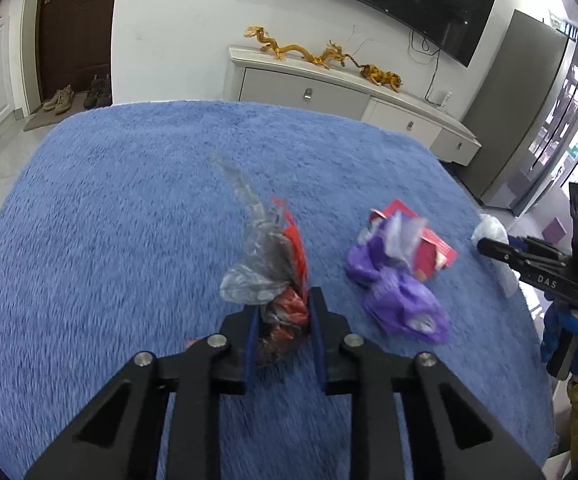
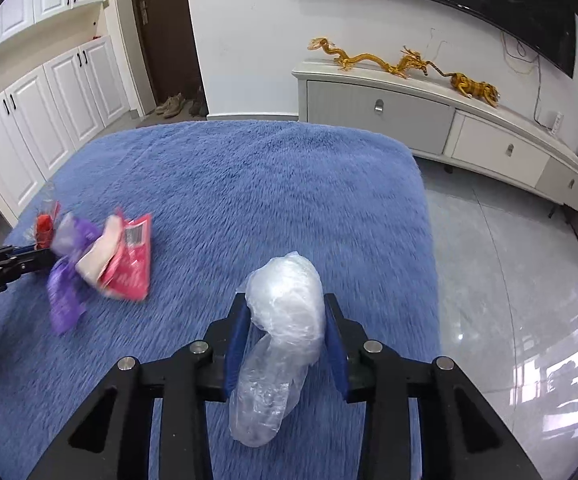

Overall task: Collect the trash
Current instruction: 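Grasp the red-and-clear wrapper with the left gripper while the right grasps the white plastic bag, then carry the plastic wrapper and white bag over the bin and release both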

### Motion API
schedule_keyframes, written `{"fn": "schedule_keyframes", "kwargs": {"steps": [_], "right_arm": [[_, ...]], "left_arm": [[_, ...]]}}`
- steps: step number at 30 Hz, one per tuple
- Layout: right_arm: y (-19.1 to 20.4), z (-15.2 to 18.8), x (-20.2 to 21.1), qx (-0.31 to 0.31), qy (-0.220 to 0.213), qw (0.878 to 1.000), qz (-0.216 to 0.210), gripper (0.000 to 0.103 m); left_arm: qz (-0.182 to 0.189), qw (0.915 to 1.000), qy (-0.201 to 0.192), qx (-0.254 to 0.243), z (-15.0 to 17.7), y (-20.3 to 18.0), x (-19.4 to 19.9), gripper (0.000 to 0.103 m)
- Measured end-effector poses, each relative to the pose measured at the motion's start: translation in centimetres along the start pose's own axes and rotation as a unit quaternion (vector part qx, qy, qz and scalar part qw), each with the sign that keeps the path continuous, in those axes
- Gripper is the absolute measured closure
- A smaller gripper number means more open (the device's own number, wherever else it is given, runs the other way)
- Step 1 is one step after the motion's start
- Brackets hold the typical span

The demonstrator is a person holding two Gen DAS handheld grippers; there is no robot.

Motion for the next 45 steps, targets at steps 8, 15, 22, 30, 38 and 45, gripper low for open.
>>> {"fn": "schedule_keyframes", "kwargs": {"steps": [8, 15, 22, 30, 38, 45], "right_arm": [[1.2, 4.5, 5.9, -0.014, -0.007, 1.0, -0.007, 0.069], [1.2, 8.6, 9.6, -0.028, -0.005, 1.0, 0.002, 0.069], [-0.2, 10.6, 12.9, -0.044, -0.02, 0.999, 0.012, 0.069], [-5.6, 11.6, 16.0, -0.093, -0.048, 0.994, 0.027, 0.069], [-16.4, 14.0, 16.6, -0.176, -0.048, 0.981, 0.063, 0.069], [-24.8, 17.2, 14.4, -0.254, -0.025, 0.964, 0.078, 0.069]], "left_arm": [[0.01, 0.9999, -0.011, 0.009, 2.1, -1.2, 4.3, 0.083], [0.024, 0.9995, -0.018, -0.007, 3.6, -3.8, 7.5, 0.083], [0.04, 0.999, -0.019, -0.01, 4.2, -6.7, 9.1, 0.083], [0.076, 0.9944, -0.011, -0.073, 1.5, -15.6, 8.3, 0.083], [0.154, 0.979, 0.031, -0.13, -1.8, -28.9, 3.1, 0.083], [0.197, 0.959, 0.074, -0.19, -2.8, -40.2, -2.6, 0.083]]}}
Point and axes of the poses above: each gripper's, at about its wrist camera, not at the fingertips, and x roughly against the way its jaws point, y to its left, z to its underside, the point moved 8 cm from there along -x, roughly the way its jaws point, and after that the axes turned 13 degrees about -x, right-handed, at the moved point
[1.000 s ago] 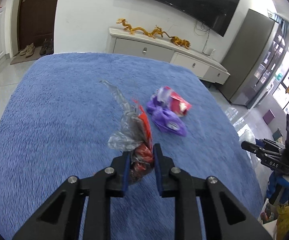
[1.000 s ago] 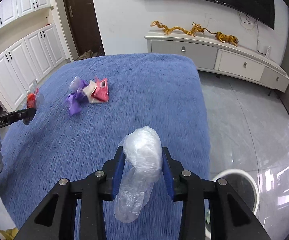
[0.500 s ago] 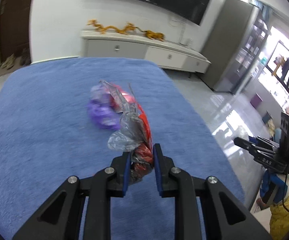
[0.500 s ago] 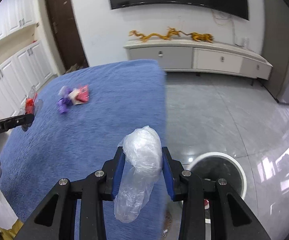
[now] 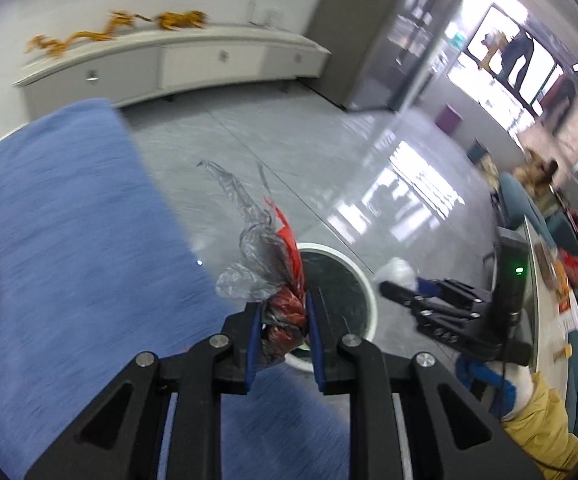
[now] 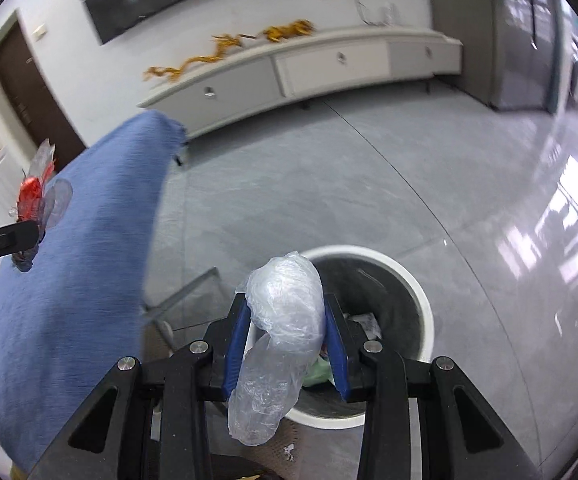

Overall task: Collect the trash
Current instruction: 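Carry the plastic wrapper and white bag over the bin and release both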

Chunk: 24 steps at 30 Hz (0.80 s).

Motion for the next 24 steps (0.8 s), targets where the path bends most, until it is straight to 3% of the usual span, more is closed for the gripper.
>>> {"fn": "schedule_keyframes", "kwargs": {"steps": [6, 8, 10, 11, 17, 24], "right_arm": [[-4.4, -0.1, -2.4, -0.044, 0.02, 0.999, 0.007, 0.067], [-5.0, 0.1, -3.2, -0.051, 0.029, 0.998, 0.008, 0.067], [-5.5, 0.1, -3.7, -0.054, 0.033, 0.998, 0.011, 0.057], [-5.9, 0.1, -3.9, -0.056, 0.033, 0.998, 0.012, 0.051], [-7.6, 0.4, -4.3, -0.073, 0.034, 0.997, 0.022, 0.047], [-7.8, 0.5, -2.9, -0.084, 0.021, 0.996, 0.025, 0.047]], "left_arm": [[0.029, 0.9988, 0.037, -0.016, -3.2, -3.7, -7.3, 0.082], [0.044, 0.9977, 0.05, -0.01, -3.6, -4.2, -9.1, 0.073], [0.054, 0.9968, 0.058, 0.001, -4.0, -4.4, -10.7, 0.051], [0.057, 0.9965, 0.06, 0.007, -4.2, -4.4, -11.4, 0.048], [0.055, 0.9956, 0.073, 0.018, -4.0, -4.3, -12.8, 0.047], [0.025, 0.9989, 0.039, 0.009, -4.2, -4.1, -10.2, 0.047]]}}
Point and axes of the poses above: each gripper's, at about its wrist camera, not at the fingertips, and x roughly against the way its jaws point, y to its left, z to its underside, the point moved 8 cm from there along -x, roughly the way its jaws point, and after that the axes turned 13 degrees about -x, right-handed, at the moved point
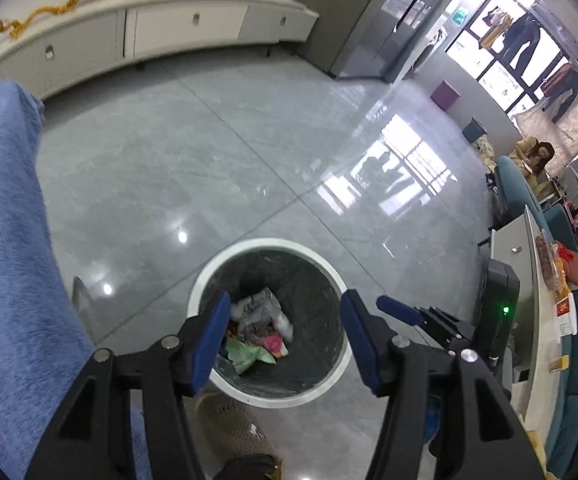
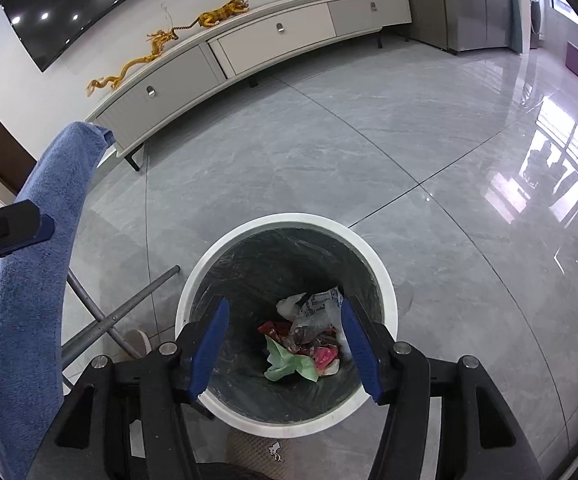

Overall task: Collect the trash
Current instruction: 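Carry the plastic wrapper and white bag over the bin and release both, then grasp the purple wrapper with the left gripper while the right grasps the pink-and-white packet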

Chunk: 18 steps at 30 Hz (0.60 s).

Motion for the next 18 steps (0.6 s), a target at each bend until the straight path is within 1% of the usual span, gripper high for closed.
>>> {"fn": "schedule_keyframes", "kwargs": {"steps": [4, 7, 9, 13, 15, 18], "right_arm": [[1.0, -0.1, 1.6, -0.001, -0.018, 1.0, -0.004, 0.047], [2.4, 0.1, 3.5, 0.01, -0.034, 0.999, -0.007, 0.047], [3.4, 0.3, 4.5, 0.02, -0.044, 0.999, -0.009, 0.047], [5.7, 0.5, 6.7, 0.04, -0.06, 0.997, -0.016, 0.047], [7.3, 0.7, 8.1, 0.054, -0.07, 0.996, -0.021, 0.047], [9.7, 0.9, 9.9, 0.07, -0.084, 0.993, -0.034, 0.047]], "left_arm": [[-0.023, 0.9985, -0.048, -0.011, -0.3, -0.2, 3.1, 0.047], [-0.043, 0.9949, -0.088, -0.024, 0.0, 0.0, 6.1, 0.047], [-0.052, 0.9925, -0.107, -0.028, 0.4, -0.2, 8.0, 0.047], [-0.057, 0.9915, -0.111, -0.036, 2.0, 0.0, 11.1, 0.047], [-0.068, 0.9908, -0.111, -0.037, 3.0, 0.5, 12.4, 0.047], [-0.071, 0.99, -0.12, -0.025, 4.6, 1.7, 15.1, 0.047]]}}
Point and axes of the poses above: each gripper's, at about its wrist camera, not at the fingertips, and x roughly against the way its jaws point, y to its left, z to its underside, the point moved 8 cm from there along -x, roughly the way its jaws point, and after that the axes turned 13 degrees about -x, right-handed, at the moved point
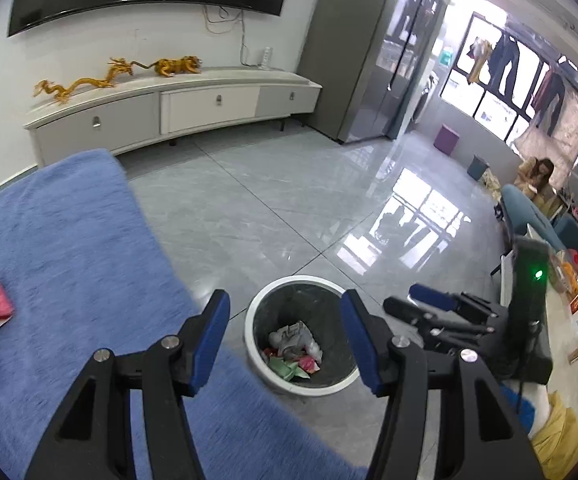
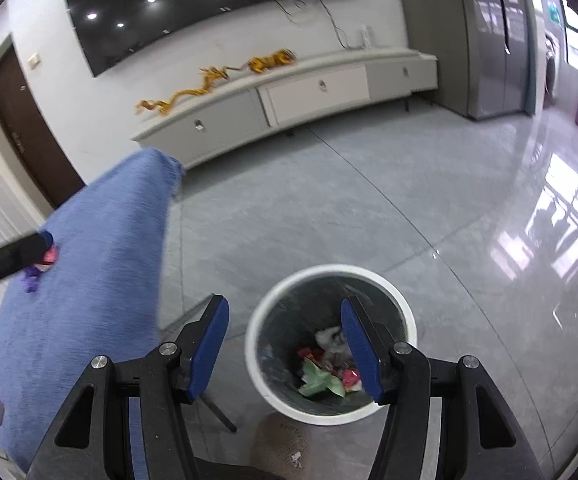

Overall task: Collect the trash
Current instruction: 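Grasp the purple wrapper with the left gripper while the right grasps the pink-and-white packet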

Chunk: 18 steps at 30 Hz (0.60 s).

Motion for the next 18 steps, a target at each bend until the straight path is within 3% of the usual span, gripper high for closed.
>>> {"fn": "schedule_keyframes", "kwargs": {"steps": [9, 18], "right_arm": [[8.1, 0.2, 4.3, 0.055, -0.029, 0.998, -0.029, 0.047], [15.0, 1.1, 6.1, 0.106, -0.037, 0.993, -0.046, 0.047]], "left_arm": [[-0.069, 0.9967, -0.029, 0.03, 4.0, 6.4, 8.6, 0.047], [-0.134, 0.9836, -0.045, 0.112, 11.6, 15.0, 15.2, 0.047]]}}
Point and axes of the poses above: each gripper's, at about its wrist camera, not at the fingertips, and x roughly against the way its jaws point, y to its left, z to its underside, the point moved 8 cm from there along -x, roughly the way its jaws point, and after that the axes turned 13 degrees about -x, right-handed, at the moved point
